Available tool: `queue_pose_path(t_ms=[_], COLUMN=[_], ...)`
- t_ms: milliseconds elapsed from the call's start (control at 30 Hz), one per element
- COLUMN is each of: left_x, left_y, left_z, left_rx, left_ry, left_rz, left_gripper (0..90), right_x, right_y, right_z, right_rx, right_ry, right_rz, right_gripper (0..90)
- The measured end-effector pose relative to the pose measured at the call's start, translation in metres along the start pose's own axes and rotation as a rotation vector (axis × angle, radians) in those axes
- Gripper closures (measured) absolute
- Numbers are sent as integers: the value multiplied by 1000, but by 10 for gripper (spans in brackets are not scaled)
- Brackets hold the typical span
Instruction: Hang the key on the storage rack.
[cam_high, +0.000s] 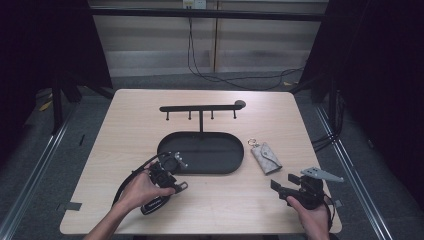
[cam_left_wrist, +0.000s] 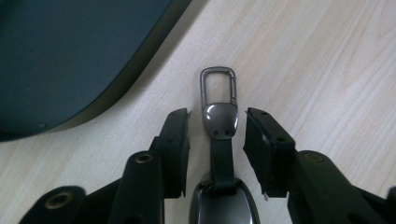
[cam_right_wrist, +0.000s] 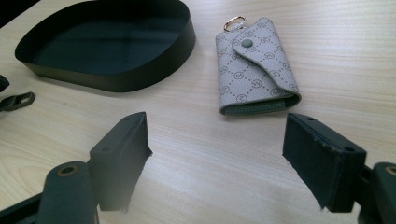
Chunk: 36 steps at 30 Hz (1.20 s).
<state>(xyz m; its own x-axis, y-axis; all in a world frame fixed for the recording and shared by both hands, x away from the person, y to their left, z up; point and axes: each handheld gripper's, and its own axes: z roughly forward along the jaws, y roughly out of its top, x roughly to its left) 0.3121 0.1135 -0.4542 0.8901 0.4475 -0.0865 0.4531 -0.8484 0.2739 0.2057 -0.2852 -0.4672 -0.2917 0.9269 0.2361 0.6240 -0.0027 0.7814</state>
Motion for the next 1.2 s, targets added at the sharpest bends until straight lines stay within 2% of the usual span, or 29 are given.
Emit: queue_pose_path(t_ms=[33, 233, 433, 533, 733, 833, 933, 1000, 1200], left_x=[-1, 1, 0, 0, -4, -4, -5, -5, -5], left_y=[1, 4, 7, 10, 19, 21, 23, 23, 32], left_z=[1, 8, 13, 14, 16, 17, 17, 18, 20], left_rx=[7, 39, 80, 87, 130, 145, 155, 156, 223], left_ry=[2, -4, -5, -1, 28, 32, 32, 30, 34], left_rz=[16, 1, 26, 27, 42, 30, 57, 46, 44], left_gripper=[646, 653, 679, 690, 679, 679, 690, 696, 701], right_x=[0, 0, 0, 0, 0, 0, 0, 0, 1], right_y=[0, 0, 0, 0, 0, 0, 0, 0, 0], right_z=[0, 1, 1, 1, 1, 1, 1, 1, 1], right_rx=[1, 2, 3, 2, 6, 6, 6, 7, 7], right_ry=[2, 3, 2, 4, 4, 4, 4, 4, 5], right_rz=[0, 3, 3, 0, 1, 4, 3, 2, 2], right_gripper=[225, 223, 222, 222, 222, 222, 222, 222, 222])
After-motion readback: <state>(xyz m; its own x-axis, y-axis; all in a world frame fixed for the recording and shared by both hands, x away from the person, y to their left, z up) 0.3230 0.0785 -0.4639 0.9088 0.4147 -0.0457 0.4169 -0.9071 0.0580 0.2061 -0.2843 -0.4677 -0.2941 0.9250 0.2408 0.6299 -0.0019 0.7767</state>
